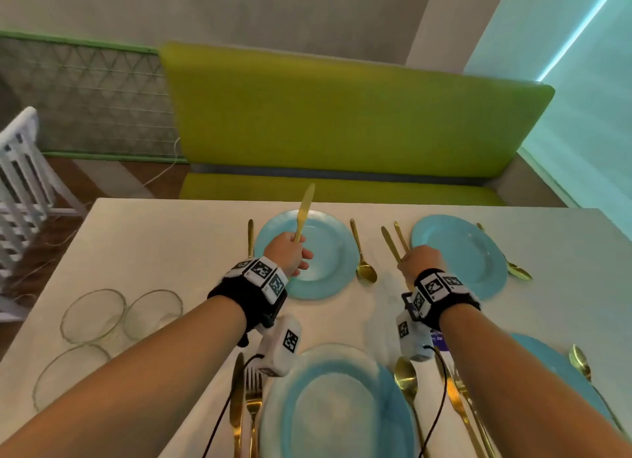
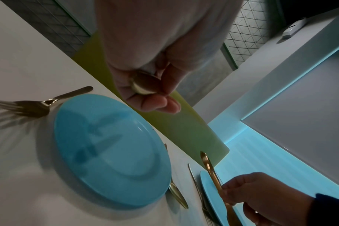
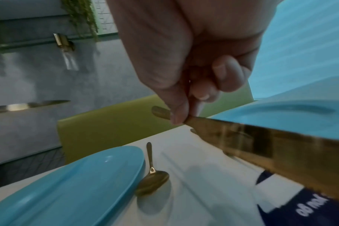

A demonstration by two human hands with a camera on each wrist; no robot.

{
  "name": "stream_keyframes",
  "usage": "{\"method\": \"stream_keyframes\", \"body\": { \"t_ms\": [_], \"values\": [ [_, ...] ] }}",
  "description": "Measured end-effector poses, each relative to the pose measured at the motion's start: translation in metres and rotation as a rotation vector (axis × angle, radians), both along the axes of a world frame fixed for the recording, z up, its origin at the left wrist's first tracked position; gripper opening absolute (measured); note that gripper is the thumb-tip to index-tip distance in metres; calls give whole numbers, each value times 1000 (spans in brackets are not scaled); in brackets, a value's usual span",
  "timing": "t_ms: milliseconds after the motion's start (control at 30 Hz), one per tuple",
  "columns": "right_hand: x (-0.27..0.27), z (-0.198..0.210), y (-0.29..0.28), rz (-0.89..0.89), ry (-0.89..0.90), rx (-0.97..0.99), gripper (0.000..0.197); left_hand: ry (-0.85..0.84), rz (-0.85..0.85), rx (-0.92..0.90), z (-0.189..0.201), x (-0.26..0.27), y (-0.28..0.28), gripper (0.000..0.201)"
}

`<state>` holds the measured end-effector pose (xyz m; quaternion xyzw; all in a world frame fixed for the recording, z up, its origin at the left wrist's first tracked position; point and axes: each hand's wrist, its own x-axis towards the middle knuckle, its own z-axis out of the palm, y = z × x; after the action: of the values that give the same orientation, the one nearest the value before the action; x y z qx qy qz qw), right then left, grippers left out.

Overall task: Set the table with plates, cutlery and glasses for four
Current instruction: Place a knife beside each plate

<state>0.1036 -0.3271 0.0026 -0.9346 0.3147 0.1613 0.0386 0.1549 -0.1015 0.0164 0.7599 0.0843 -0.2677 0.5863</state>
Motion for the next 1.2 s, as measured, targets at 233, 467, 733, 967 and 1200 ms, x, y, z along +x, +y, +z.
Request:
{"method": "stream_keyframes", "body": {
  "t_ms": [233, 467, 733, 967, 1200],
  "values": [
    [51, -29, -15, -46, 88, 47, 21, 12, 64, -12, -14, 25, -10, 30],
    [72, -51, -27, -110, 63, 74, 22, 41, 76, -31, -24, 34, -19, 18],
    [75, -60, -34, -199, -43, 113, 23, 39, 73, -17, -25, 46, -31, 22],
    [76, -62, -39, -255, -140, 155, 19, 52, 59, 0, -30, 45, -39, 25],
    [79, -63, -46, -264, -179, 153, 19, 59, 72, 3, -34, 43, -38, 23]
  ]
}}
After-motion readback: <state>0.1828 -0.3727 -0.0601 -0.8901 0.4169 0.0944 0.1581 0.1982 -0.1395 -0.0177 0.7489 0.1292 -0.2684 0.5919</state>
